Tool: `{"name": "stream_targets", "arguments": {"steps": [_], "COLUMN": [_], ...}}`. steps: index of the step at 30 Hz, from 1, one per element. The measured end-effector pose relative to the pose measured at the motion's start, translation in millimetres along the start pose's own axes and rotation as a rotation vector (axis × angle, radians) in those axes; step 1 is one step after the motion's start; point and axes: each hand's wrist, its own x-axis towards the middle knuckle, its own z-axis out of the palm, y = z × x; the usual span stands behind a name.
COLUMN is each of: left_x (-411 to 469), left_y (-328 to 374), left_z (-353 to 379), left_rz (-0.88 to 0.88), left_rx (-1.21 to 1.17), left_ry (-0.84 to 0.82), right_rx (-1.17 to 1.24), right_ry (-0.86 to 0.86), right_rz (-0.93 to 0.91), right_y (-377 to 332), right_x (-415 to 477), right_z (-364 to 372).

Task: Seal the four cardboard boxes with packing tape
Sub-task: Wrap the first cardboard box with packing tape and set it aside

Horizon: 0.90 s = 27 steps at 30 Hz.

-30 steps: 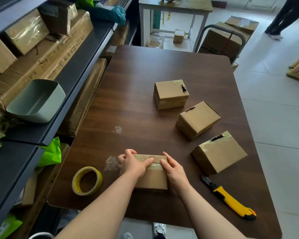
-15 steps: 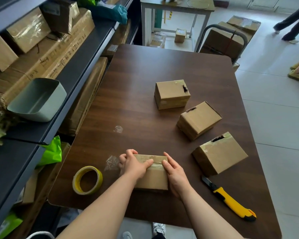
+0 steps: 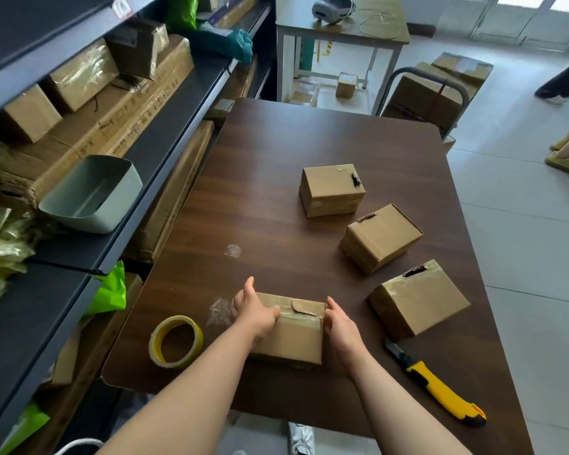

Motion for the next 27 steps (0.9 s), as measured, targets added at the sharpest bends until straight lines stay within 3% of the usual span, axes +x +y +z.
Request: {"name": "stream_targets", "arguments": {"steps": [5, 10, 15, 18, 21, 27], "left_x": [-10.6, -13.4, -14.8, -14.4, -16.8, -37.4], "left_y": [-12.9, -63.8, -109.1, -124.5, -127.9, -116.1], "left_z": [-21.8, -61.9, -79.6, -81.6, -89.5, -107.4], "left_rz": [0.044, -0.021, -0.032, 0.001, 0.060, 0.363], "left_rx": [0.039, 0.264, 0.601, 0.662, 0.533, -0.048], "left_ry": [0.137, 0.358, 0.238, 0.217, 0.259, 0.374], "right_rx": [-0.217, -0.299, -0.346, -0.338, -0.351, -0.363], "right_ry": [0.078, 0.086, 0.054, 0.027, -0.011, -0.079], "right_rz": [-0.144, -0.272, -0.363, -0.389, -0.405, -0.412], "right_y": [-19.2, -39.1, -51.3, -50.1, -47.1, -50.1], "right_x": [-7.6, -25.3, -43.3, -50.5, -55.6, -66.4], "right_z": [-2.9, 10.7, 43.3, 61.7, 74.9, 101.4]}}
